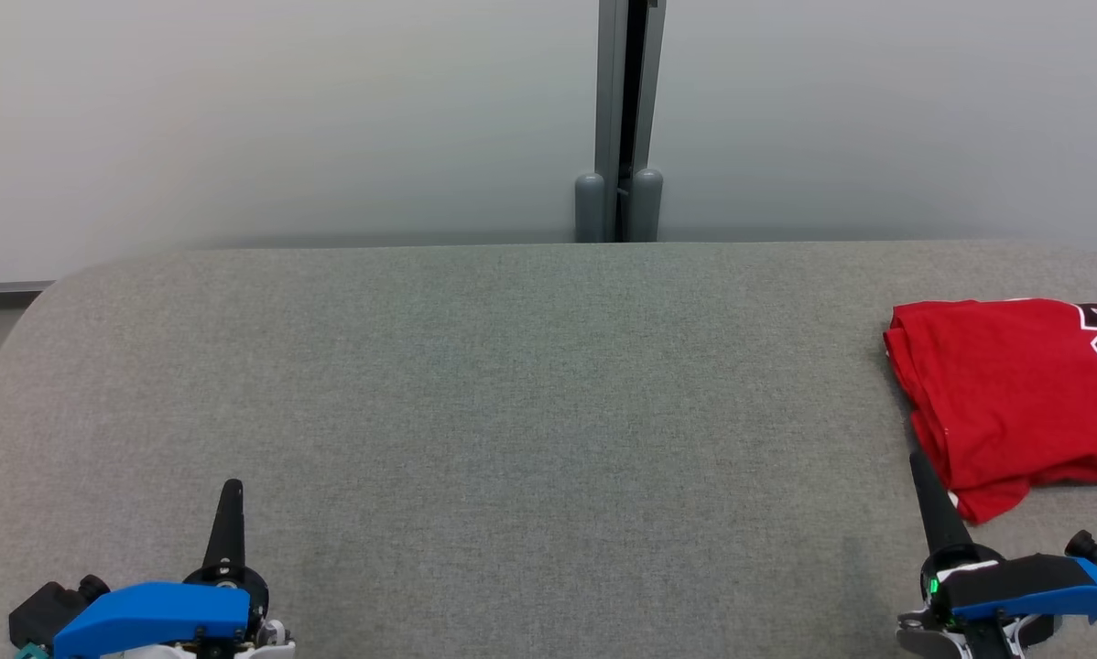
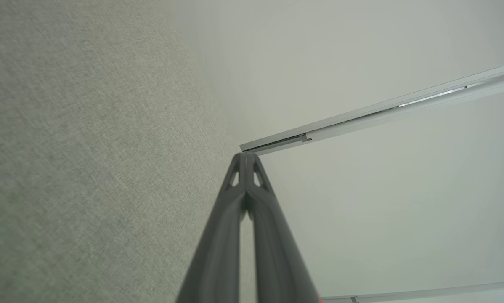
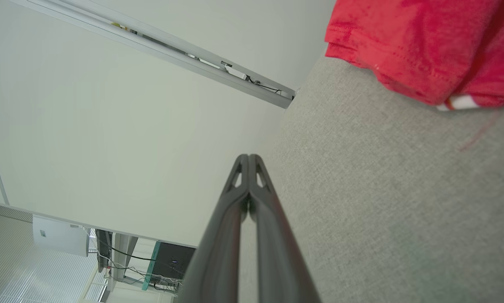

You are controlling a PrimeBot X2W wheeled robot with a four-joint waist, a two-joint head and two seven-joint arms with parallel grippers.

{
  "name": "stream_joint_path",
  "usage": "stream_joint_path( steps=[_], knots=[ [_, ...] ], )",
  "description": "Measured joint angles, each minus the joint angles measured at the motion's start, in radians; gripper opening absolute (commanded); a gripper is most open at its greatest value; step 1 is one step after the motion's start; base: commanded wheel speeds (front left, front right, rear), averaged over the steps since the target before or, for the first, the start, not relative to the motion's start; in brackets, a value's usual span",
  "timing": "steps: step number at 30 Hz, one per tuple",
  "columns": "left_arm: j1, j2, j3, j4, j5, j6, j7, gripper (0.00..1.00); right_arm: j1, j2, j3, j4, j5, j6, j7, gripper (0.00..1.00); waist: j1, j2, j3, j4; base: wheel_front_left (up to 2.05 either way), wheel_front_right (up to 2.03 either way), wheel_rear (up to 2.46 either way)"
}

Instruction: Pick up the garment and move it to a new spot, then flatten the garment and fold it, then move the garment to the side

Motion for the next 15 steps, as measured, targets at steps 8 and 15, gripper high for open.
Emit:
stream_joint_path(
  steps=[8, 15],
  knots=[
    [-0.011, -0.006, 0.014, 0.001, -0.058, -0.011, 0.019, 0.0, -0.007, 0.0, -0.007, -0.005, 0.074, 0.0, 0.019, 0.0, 0.0, 0.0, -0.001, 0.003, 0.0, 0.0, 0.0],
    [-0.022, -0.012, 0.031, 0.001, -0.105, -0.02, 0.034, 0.0, -0.009, 0.0, -0.013, -0.008, 0.134, 0.0, 0.033, 0.0, 0.0, 0.0, -0.001, 0.006, 0.0, 0.0, 0.0]
  ],
)
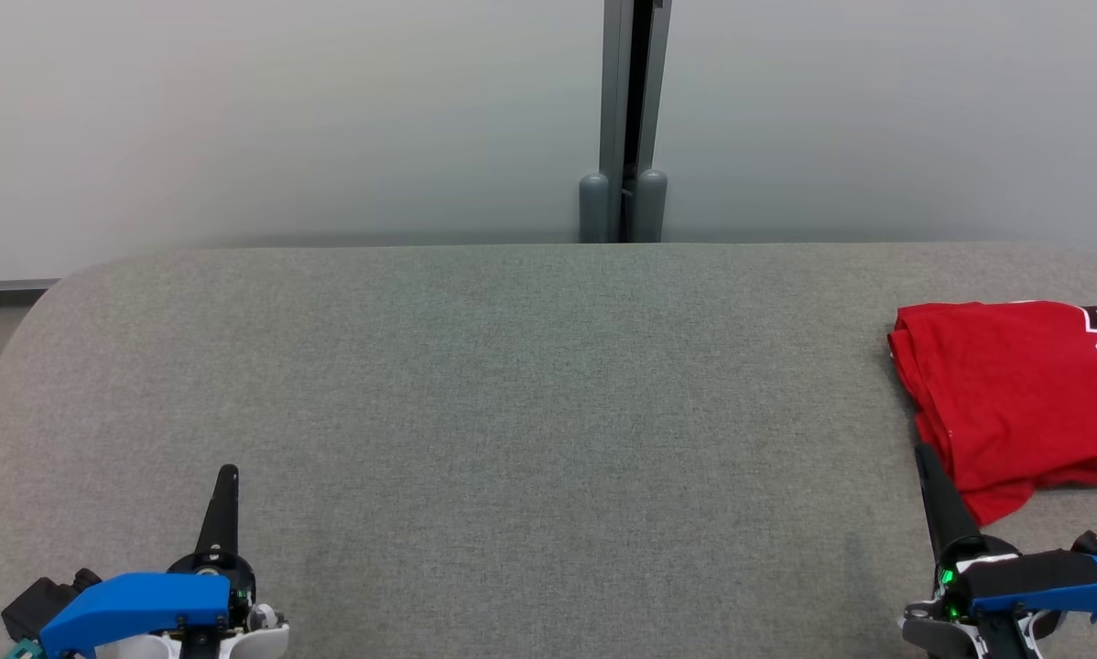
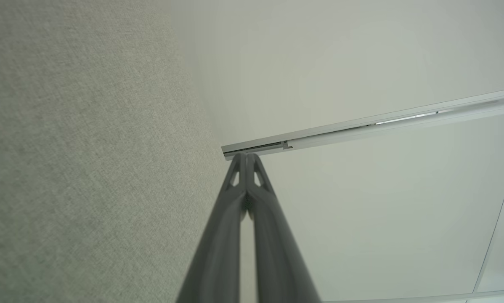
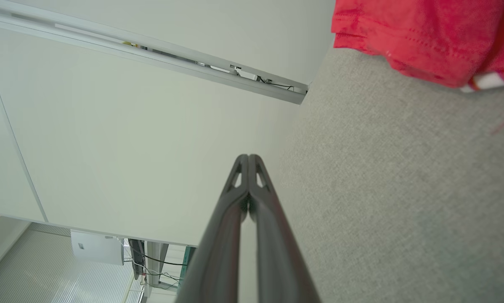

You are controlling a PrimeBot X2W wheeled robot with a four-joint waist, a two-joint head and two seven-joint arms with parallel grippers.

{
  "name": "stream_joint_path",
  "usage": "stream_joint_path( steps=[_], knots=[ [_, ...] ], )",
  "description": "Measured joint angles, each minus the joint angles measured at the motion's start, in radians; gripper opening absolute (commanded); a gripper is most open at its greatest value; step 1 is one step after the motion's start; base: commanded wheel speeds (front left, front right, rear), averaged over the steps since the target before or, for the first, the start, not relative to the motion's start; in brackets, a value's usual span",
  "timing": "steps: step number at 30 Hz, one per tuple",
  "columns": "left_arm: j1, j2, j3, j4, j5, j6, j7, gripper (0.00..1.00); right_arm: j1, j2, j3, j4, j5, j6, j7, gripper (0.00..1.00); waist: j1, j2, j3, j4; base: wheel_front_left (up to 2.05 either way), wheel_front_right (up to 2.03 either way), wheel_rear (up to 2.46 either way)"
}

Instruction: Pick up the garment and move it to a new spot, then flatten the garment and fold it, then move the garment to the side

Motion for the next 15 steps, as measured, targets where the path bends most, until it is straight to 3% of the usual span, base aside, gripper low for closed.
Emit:
stream_joint_path(
  steps=[15],
  knots=[
    [-0.023, -0.013, 0.027, 0.001, -0.092, -0.016, 0.03, 0.0, -0.01, 0.0, -0.012, -0.009, 0.117, 0.0, 0.028, 0.0, 0.0, 0.0, -0.001, 0.006, 0.0, 0.0, 0.0]
  ],
)
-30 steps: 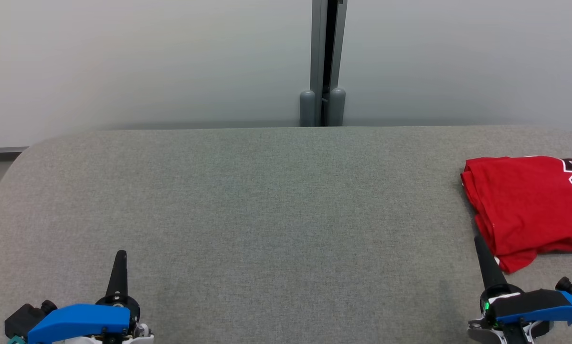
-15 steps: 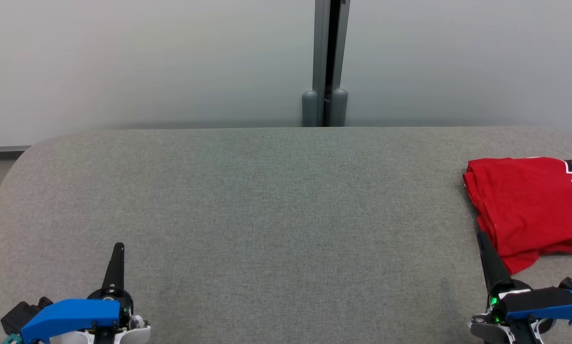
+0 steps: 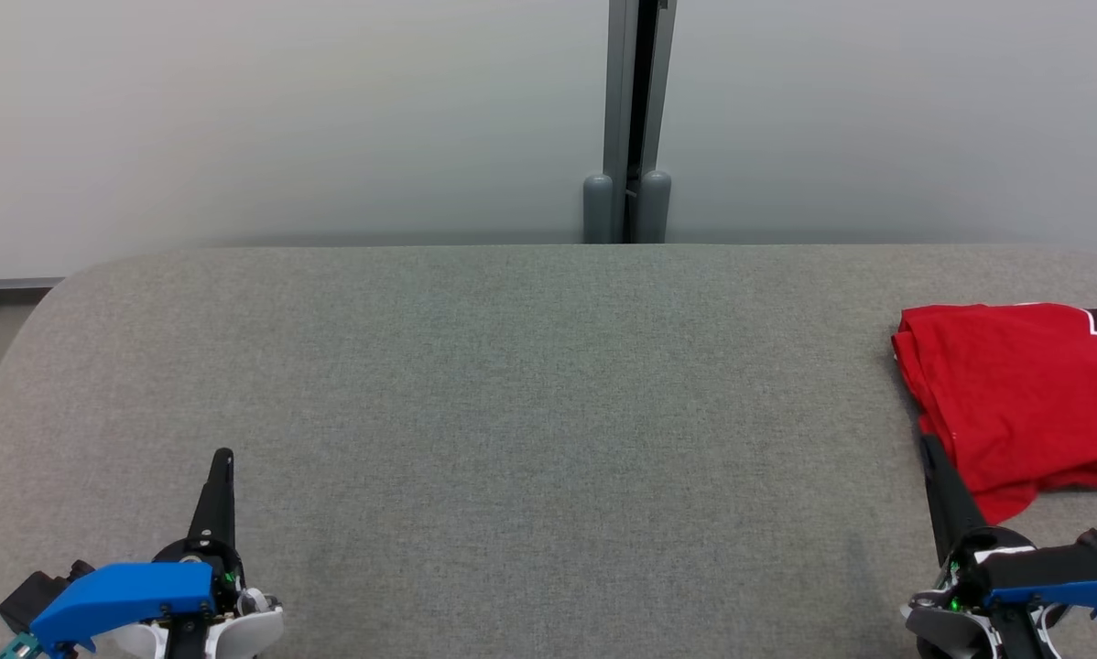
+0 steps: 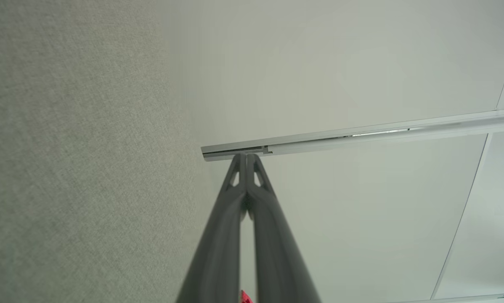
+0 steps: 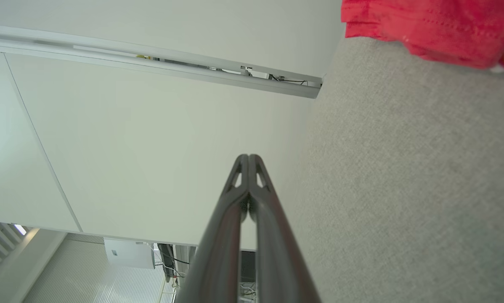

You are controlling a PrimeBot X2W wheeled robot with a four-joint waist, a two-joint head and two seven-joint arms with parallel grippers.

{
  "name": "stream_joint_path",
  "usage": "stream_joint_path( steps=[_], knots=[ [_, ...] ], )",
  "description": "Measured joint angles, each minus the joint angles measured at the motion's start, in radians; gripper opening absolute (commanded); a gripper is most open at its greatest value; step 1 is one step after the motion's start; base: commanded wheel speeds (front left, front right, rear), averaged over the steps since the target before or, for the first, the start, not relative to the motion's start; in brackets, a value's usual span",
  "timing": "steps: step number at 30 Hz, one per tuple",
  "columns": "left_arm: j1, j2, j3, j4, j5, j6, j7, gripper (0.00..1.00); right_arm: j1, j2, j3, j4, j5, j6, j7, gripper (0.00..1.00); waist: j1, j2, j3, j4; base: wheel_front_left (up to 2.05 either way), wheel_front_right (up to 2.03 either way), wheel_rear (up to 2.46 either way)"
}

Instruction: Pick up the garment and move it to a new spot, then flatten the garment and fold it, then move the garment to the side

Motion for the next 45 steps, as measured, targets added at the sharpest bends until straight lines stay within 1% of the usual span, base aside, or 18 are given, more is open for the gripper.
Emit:
stream_joint_path(
  steps=[26, 45],
  knots=[
    [-0.035, -0.013, 0.039, 0.001, -0.134, -0.021, 0.044, 0.0, -0.012, -0.001, -0.016, -0.012, 0.172, 0.0, 0.041, 0.0, -0.0001, 0.0, -0.002, 0.01, 0.0, 0.0, 0.0],
    [-0.036, -0.014, 0.04, 0.001, -0.134, -0.025, 0.044, 0.0, -0.012, -0.001, -0.016, -0.012, 0.172, 0.0, 0.041, 0.0, -0.0001, 0.0, -0.002, 0.01, 0.0, 0.0, 0.0]
  ],
)
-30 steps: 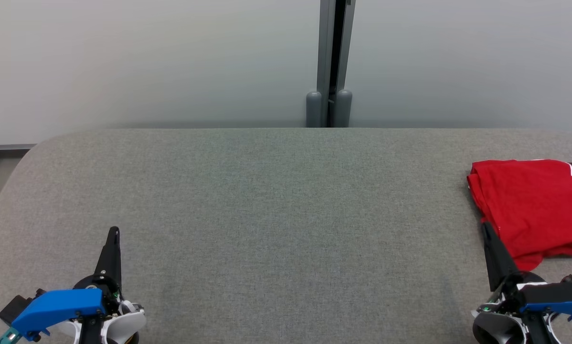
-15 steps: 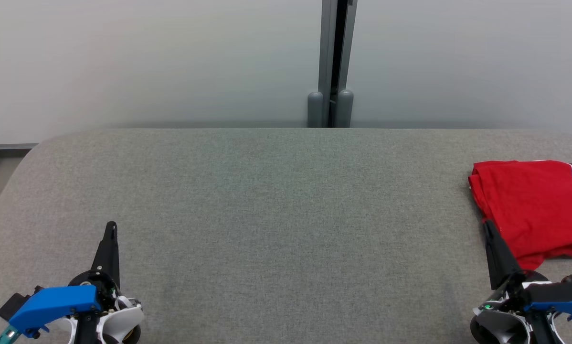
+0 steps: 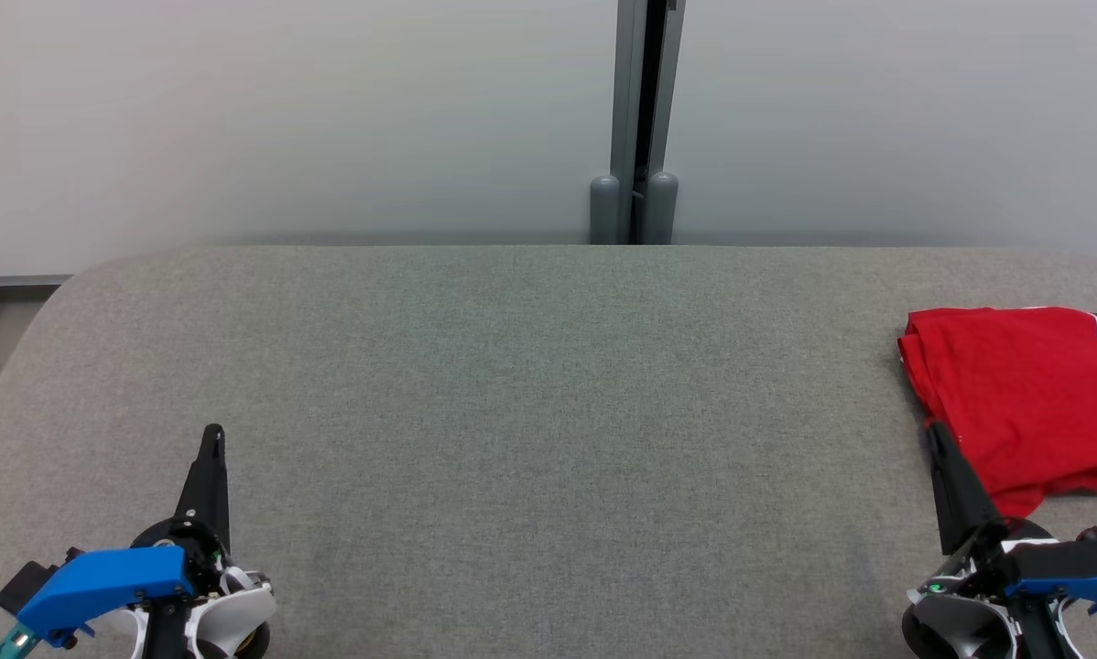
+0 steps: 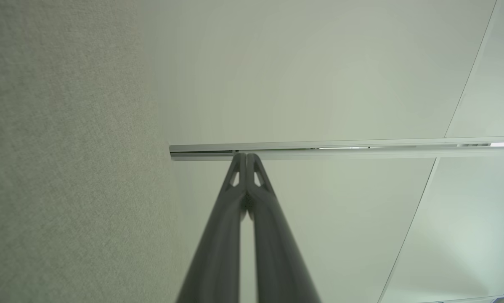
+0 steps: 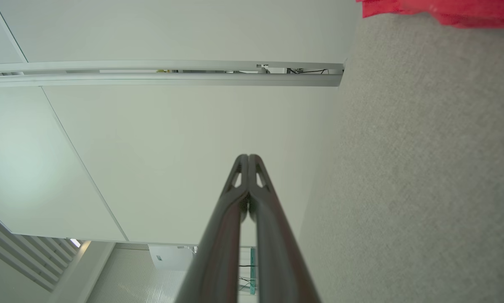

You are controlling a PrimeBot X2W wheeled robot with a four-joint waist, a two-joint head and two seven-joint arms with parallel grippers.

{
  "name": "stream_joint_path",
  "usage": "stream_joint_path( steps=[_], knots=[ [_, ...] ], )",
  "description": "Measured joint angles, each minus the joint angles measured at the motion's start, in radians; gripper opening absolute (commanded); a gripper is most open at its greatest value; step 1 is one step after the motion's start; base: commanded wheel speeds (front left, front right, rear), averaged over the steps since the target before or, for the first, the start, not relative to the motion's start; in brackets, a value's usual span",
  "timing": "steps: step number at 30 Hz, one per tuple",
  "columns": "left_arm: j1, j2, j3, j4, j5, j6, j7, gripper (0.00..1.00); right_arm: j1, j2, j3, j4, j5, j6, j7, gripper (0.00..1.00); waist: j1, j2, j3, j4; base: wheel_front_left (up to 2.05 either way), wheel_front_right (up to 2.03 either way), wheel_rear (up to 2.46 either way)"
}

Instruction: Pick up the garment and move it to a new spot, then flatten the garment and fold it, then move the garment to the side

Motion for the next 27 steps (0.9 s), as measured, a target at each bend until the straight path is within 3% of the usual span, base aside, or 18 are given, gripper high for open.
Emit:
stream_joint_path(
  steps=[27],
  knots=[
    [0.0, 0.0, 0.0, 0.0, 0.0, 0.0, 0.0, 0.0, -0.001, 0.0, 0.0, 0.0, 0.0, 0.0, 0.0, 0.0, 0.0, 0.0, 0.0, 0.0, 0.0, 0.0, 0.0]
  ],
)
